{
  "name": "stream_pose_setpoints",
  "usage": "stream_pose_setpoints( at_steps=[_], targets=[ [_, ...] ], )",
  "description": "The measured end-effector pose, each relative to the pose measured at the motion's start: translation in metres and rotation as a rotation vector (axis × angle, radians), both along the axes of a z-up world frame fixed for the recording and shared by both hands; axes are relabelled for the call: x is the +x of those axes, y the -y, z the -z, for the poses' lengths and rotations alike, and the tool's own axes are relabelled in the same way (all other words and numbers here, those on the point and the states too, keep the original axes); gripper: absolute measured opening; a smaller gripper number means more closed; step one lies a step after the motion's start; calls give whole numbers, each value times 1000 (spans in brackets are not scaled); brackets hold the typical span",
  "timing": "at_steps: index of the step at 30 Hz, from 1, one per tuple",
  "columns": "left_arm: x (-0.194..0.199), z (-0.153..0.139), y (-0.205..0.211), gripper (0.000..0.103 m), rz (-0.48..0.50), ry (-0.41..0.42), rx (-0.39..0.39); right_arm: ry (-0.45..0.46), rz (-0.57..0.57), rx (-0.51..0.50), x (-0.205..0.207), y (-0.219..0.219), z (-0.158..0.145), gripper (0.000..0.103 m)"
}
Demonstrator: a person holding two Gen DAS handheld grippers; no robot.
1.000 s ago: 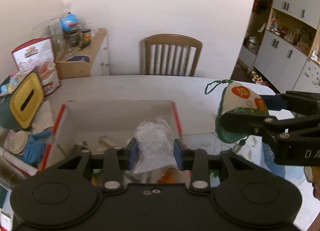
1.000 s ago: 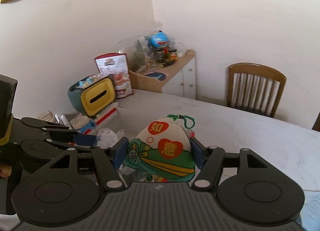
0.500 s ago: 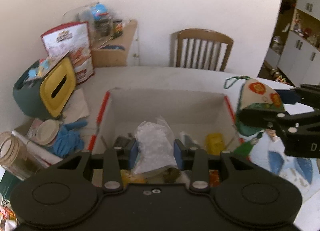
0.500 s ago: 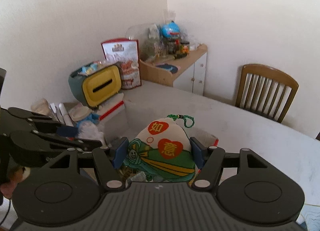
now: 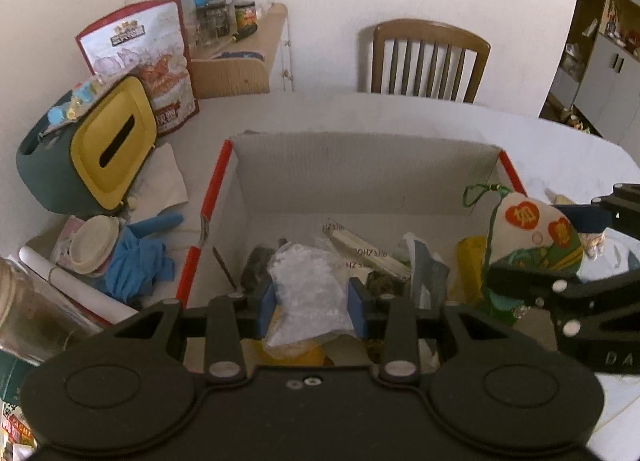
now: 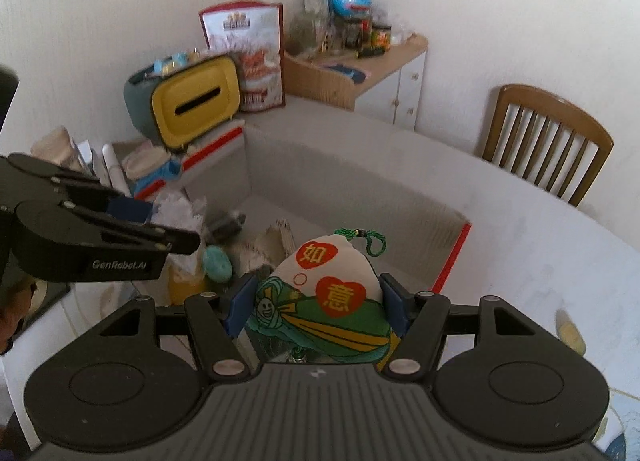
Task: Organize objects
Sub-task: 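Open both tools to drop the white bag and plush pouch into the box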
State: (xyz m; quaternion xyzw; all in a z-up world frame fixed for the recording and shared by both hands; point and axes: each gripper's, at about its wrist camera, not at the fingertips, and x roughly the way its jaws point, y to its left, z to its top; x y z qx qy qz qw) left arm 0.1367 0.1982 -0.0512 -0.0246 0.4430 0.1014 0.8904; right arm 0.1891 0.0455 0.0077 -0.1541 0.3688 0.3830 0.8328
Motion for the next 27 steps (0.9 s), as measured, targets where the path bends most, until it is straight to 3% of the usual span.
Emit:
stream_pose_setpoints(
  at_steps=[15,27],
  targets=[
    [17,30,5,37,50,-97,-3,-50,-21,-86,1,-17,34,67],
    [21,45,6,37,62,-140,1,-75,-21,-90,5,-22,48,67]
  ],
)
